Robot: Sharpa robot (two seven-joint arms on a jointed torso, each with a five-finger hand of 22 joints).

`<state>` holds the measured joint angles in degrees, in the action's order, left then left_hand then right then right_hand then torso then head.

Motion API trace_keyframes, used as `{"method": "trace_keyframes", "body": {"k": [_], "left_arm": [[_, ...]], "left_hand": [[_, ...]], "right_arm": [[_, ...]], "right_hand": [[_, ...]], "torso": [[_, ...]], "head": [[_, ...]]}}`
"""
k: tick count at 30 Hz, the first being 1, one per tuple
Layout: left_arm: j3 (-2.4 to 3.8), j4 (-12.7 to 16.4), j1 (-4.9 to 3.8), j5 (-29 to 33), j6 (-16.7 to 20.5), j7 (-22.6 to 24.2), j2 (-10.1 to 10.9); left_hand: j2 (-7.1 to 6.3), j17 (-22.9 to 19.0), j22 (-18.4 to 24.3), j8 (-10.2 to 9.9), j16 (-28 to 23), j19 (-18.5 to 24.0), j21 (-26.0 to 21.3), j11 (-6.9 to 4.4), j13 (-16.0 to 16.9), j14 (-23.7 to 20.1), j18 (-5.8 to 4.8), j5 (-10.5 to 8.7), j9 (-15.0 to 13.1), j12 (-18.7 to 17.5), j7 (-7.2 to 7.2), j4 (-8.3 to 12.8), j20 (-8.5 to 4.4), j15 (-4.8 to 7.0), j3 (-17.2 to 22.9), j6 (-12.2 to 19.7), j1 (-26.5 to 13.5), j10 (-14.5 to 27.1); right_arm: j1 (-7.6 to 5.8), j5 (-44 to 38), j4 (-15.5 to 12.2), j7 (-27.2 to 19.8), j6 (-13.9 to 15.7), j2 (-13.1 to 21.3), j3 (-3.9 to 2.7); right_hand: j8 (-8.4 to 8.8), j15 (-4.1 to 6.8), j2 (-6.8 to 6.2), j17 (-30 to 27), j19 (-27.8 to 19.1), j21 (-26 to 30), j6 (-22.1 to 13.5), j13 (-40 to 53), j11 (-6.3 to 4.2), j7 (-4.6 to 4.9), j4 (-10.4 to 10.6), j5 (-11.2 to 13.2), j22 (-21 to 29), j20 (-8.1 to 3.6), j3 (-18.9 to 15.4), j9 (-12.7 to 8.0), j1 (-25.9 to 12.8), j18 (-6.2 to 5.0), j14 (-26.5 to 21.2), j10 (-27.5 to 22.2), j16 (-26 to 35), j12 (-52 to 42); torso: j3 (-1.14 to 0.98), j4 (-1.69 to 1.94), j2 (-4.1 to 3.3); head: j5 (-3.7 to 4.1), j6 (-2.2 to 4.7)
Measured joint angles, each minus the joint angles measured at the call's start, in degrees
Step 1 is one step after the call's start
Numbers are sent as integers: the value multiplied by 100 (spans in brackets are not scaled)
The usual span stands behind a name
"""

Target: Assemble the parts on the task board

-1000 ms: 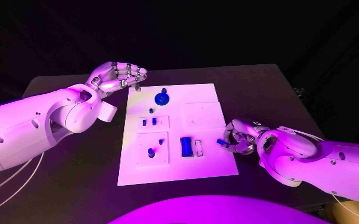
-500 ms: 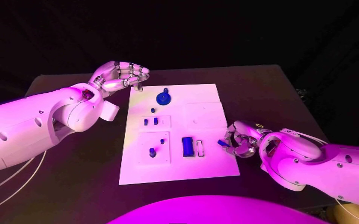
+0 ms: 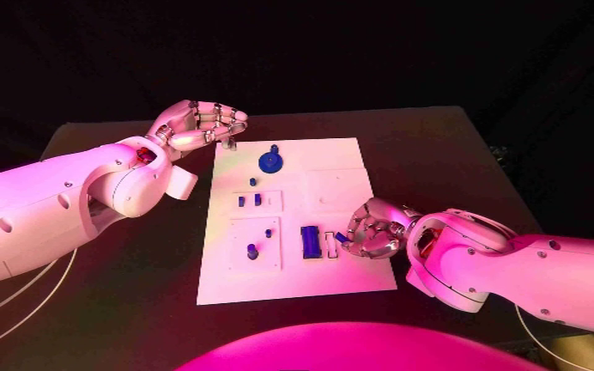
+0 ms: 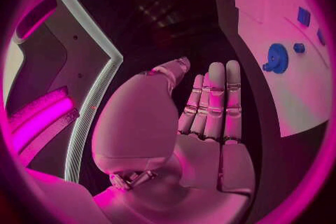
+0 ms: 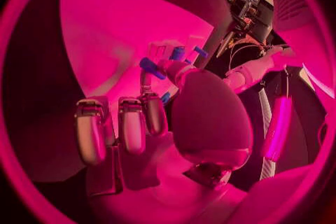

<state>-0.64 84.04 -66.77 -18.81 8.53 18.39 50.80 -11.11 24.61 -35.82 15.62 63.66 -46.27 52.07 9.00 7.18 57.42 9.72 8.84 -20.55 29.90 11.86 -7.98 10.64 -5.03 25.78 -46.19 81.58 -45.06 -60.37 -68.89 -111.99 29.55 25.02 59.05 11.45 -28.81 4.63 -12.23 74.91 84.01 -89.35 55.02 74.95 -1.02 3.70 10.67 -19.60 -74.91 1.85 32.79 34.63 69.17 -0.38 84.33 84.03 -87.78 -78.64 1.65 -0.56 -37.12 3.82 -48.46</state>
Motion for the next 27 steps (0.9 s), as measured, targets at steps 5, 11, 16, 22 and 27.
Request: {"method": "trace_keyframes", "body": {"k": [5,11,16,22,27], "left_arm": [[0,5,0,0,-2,-2,0],[0,11,0,0,-8,-5,1],[0,14,0,-1,-12,-9,4],[0,19,0,-2,-20,-15,6],[0,25,0,-2,-29,-21,12]], "left_hand": [[0,0,0,0,0,0,0,0,0,0,0,0,0,0,0,0,0,0,0,0,0,0],[0,0,0,0,0,0,0,0,0,0,0,0,0,0,0,0,0,0,0,0,0,0],[0,0,0,-1,0,0,0,0,0,0,1,0,1,0,0,0,0,0,0,0,0,0],[0,-8,0,-1,0,0,0,0,0,0,0,0,1,0,0,0,0,0,0,0,0,0],[0,-8,0,-1,0,0,0,0,0,0,0,0,1,0,0,0,0,0,0,0,0,0]], "right_arm": [[-1,303,117,-11,62,-168,1],[17,517,225,-9,97,-305,1],[25,606,290,19,86,-361,1],[27,657,329,63,33,-422,1],[29,661,360,100,-24,-451,1]], "right_hand": [[34,0,17,0,0,2,9,0,0,-4,-103,-70,0,0,49,-14,-240,0,0,0,0,0],[66,0,64,0,0,3,85,-1,1,-40,38,-94,1,0,-93,-35,-469,0,0,1,0,-27],[65,0,84,-1,0,-46,132,-1,0,-38,132,-35,1,0,-187,-44,-625,0,0,1,-22,-96],[65,-1,97,-1,0,-46,178,-1,0,-51,165,-13,-3,0,-221,-44,-655,0,0,1,-22,-96],[64,-1,98,-1,0,-46,180,-2,1,-53,165,-13,-4,0,-221,-42,-698,0,0,1,-22,-96]], "torso": [[1,0,-1],[-2,-1,-4],[-4,-4,-4],[-5,-7,-4],[-5,-5,-4]], "head": [[-7,-7],[-36,-16],[-51,-24],[-57,-41],[-65,-52]]}}
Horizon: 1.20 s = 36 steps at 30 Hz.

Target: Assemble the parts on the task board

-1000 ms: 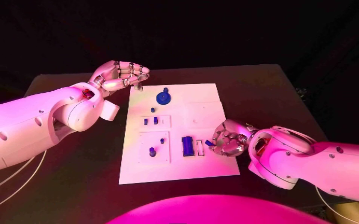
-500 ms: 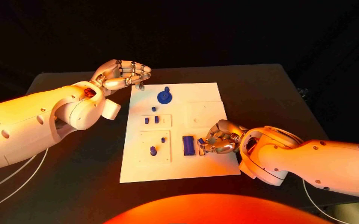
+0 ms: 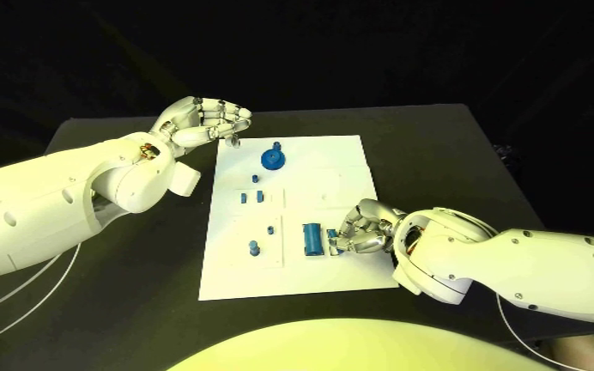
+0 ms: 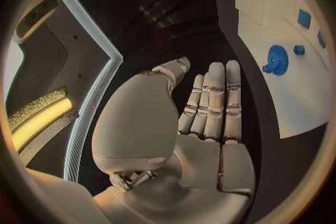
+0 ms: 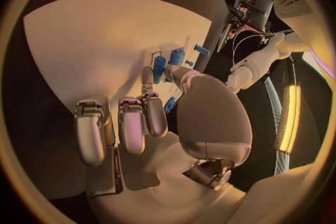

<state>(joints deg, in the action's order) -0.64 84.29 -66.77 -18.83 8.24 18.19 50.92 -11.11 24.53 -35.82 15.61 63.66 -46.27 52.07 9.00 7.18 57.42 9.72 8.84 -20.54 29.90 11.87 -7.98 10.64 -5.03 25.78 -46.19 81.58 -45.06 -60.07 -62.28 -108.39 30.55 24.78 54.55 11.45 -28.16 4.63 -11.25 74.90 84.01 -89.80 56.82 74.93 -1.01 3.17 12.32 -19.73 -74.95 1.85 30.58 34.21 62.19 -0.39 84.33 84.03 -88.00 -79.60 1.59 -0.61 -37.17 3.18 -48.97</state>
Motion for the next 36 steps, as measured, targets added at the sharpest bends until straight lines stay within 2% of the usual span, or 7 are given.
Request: {"method": "trace_keyframes", "body": {"k": [12,15,20,24,36], "left_arm": [[0,10,0,-2,-16,-14,15],[0,12,0,-3,-17,-16,19],[0,15,0,-3,-18,-20,27],[0,16,0,-5,-20,-23,30],[0,17,0,-10,-23,-35,50]], "left_hand": [[0,0,0,0,0,0,0,0,0,0,0,0,-5,0,0,0,0,0,0,0,0,0],[0,1,0,0,0,0,0,0,0,0,0,0,-5,0,0,0,0,0,0,0,0,0],[0,1,0,26,0,0,0,0,0,0,0,0,-4,0,0,0,0,0,0,0,0,0],[0,1,0,26,0,0,0,0,0,0,1,0,-4,0,0,0,0,0,0,0,0,0],[0,-6,0,26,0,0,0,22,-6,0,0,0,-4,0,0,0,0,0,0,0,0,22]], "right_arm": [[0,-18,15,82,-100,-37,-2],[0,-20,18,91,-110,-38,-2],[1,-25,21,98,-121,-44,-1],[2,-29,21,98,-121,-48,0],[4,-46,-33,57,-120,-6,1]], "right_hand": [[-1,0,0,5,0,0,0,-1,0,0,17,3,1,0,-17,-7,0,0,0,0,0,0],[-2,0,-21,4,0,0,11,-1,0,11,73,34,1,0,-73,-7,-102,0,0,0,0,0],[29,0,-137,4,0,1,28,-1,0,13,301,68,1,0,-474,-11,-426,0,0,0,0,0],[29,0,-232,4,0,1,31,-1,0,10,406,124,2,0,-783,-12,-521,0,0,0,0,0],[29,0,-208,3,0,4,49,-2,0,-8,411,156,3,0,-932,-18,-575,0,0,0,0,0]], "torso": [[2,1,0],[4,1,0],[4,1,0],[4,1,0],[0,0,4]], "head": [[-10,-27],[-10,-26],[-8,-23],[-9,-22],[-1,-20]]}}
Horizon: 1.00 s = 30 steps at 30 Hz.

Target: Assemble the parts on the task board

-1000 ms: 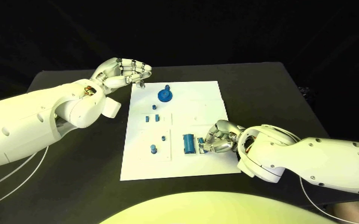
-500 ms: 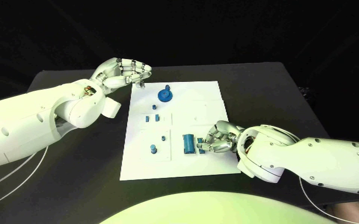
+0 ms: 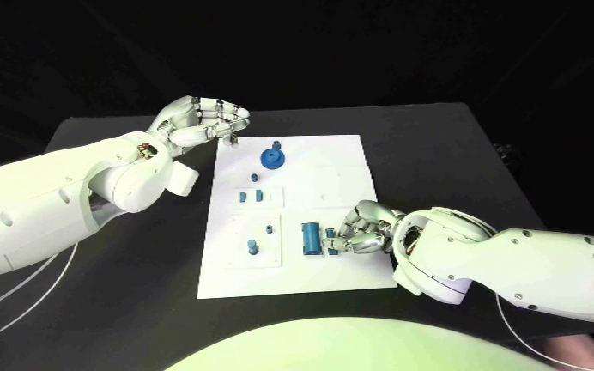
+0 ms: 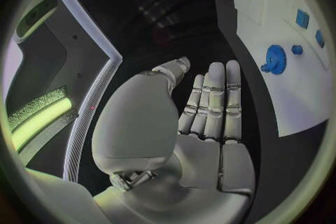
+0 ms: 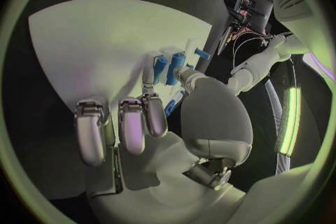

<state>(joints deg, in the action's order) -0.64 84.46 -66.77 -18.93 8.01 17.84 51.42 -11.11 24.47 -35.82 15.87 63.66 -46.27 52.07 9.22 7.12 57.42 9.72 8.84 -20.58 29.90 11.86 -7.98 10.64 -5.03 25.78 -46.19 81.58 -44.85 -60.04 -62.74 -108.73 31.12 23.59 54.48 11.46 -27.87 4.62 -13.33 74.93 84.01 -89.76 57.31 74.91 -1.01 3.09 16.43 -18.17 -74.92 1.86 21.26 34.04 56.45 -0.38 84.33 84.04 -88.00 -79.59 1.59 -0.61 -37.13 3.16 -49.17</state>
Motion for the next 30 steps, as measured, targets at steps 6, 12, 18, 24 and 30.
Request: {"method": "trace_keyframes", "body": {"k": [6,12,18,24,30], "left_arm": [[0,-2,0,-2,-1,-6,0],[0,-10,0,-3,-1,-16,-1],[0,-19,0,-6,-1,-24,-3],[0,-22,0,-8,-1,-28,-9],[0,-21,0,-9,-1,-31,-12]], "left_hand": [[0,0,0,0,0,0,0,0,0,0,0,0,0,0,0,0,0,0,0,0,0,0],[0,0,0,0,0,0,0,0,0,0,0,0,1,0,0,0,0,0,0,0,0,0],[0,0,0,0,0,0,0,0,0,0,0,0,1,0,0,0,0,0,0,0,0,0],[0,1,0,0,0,0,0,0,1,0,0,0,1,0,0,0,0,0,0,0,0,0],[0,-7,0,0,0,0,0,0,-5,0,0,0,1,0,0,0,0,0,0,0,0,0]], "right_arm": [[1,-6,-36,-107,-81,120,-2],[33,-10,-93,-231,-225,196,-2],[46,-10,-105,-308,-315,236,-1],[50,-11,-64,-324,-355,232,-1],[57,-15,29,-318,-363,157,-3]], "right_hand": [[23,0,67,0,0,0,2,0,0,-2,-87,242,1,0,-134,-1,365,0,0,0,0,0],[50,0,95,-1,0,0,2,0,0,-2,-61,353,0,0,-174,-7,465,0,0,0,0,0],[50,0,117,-1,0,1,2,0,0,-2,-55,375,1,0,-181,-7,488,0,0,0,0,0],[50,0,200,-2,0,1,1,-1,0,-2,-55,375,1,0,-181,-13,570,0,0,0,0,0],[50,0,279,-2,0,1,1,-1,0,-2,-55,376,2,0,-181,-14,649,0,0,0,0,0]], "torso": [[-1,-3,1],[-3,-8,1],[-5,-7,2],[0,-2,1],[1,5,-3]], "head": [[3,20],[1,31],[4,34],[37,9],[37,-11]]}}
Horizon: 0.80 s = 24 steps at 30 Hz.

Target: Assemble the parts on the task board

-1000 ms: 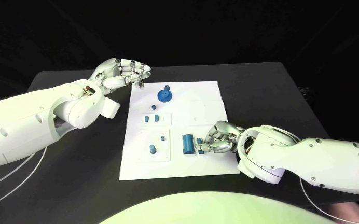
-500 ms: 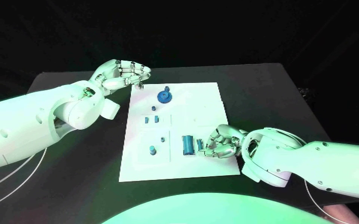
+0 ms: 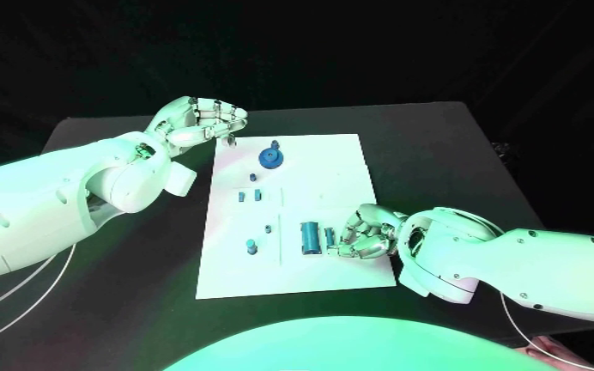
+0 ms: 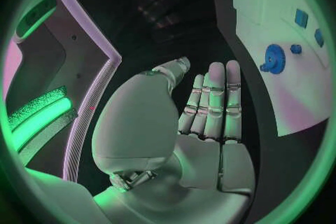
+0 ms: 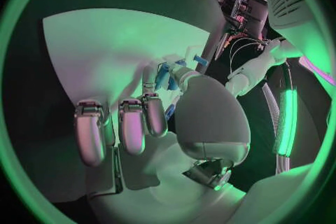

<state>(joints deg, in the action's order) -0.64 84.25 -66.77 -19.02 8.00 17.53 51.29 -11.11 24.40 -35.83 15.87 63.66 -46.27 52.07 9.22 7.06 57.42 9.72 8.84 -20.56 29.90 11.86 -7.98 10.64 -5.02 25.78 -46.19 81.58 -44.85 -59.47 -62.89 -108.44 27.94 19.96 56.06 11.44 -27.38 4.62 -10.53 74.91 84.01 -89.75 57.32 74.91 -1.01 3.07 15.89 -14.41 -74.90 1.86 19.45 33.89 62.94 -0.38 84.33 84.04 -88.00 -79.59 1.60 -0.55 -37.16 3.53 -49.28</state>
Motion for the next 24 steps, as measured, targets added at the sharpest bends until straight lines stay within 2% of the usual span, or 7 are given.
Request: {"method": "trace_keyframes", "body": {"k": [9,16,18,21,24], "left_arm": [[0,0,0,-1,0,-4,-4],[0,0,0,-2,0,-4,-11],[0,0,0,-2,0,-4,-13],[0,-1,0,-2,1,-4,-17],[0,-16,1,0,5,1,-28]], "left_hand": [[0,0,0,0,0,0,0,0,0,0,0,0,0,0,0,0,0,0,0,0,0,0],[0,0,0,0,22,0,0,0,0,0,0,0,1,0,-21,0,0,0,0,21,0,0],[0,0,0,0,22,0,0,0,0,0,0,0,1,0,-21,0,0,0,0,21,0,0],[0,1,0,0,22,0,0,0,1,0,0,0,1,0,-21,0,0,0,0,21,0,0],[21,1,0,0,22,0,0,0,1,0,0,0,1,0,-21,0,0,0,0,21,21,0]], "right_arm": [[17,-7,156,11,29,-116,-4],[18,-10,153,-14,59,-96,-5],[19,-9,126,-40,68,-56,-5],[4,13,66,-114,82,24,-5],[-101,63,13,-261,108,108,-7]], "right_hand": [[12,0,65,0,0,0,17,0,0,-16,17,-24,-4,0,17,1,65,0,0,0,0,0],[63,0,65,-1,0,0,24,0,0,-24,40,-167,-4,0,-55,-34,65,0,0,0,0,0],[86,0,63,-1,0,8,41,0,0,0,63,-169,-4,0,-82,-35,62,0,0,0,0,35],[89,-5,-6,-1,0,149,24,-1,0,17,76,-202,-4,0,-164,-34,-7,0,-5,0,44,157],[110,-22,-57,-1,0,269,-24,-1,0,65,76,-202,-3,0,-256,-43,-57,0,-22,0,89,250]], "torso": [[-4,2,3],[-3,-7,5],[-5,-8,6],[-5,-7,10],[-4,-5,21]], "head": [[-19,12],[-20,39],[-16,58],[1,99],[12,146]]}}
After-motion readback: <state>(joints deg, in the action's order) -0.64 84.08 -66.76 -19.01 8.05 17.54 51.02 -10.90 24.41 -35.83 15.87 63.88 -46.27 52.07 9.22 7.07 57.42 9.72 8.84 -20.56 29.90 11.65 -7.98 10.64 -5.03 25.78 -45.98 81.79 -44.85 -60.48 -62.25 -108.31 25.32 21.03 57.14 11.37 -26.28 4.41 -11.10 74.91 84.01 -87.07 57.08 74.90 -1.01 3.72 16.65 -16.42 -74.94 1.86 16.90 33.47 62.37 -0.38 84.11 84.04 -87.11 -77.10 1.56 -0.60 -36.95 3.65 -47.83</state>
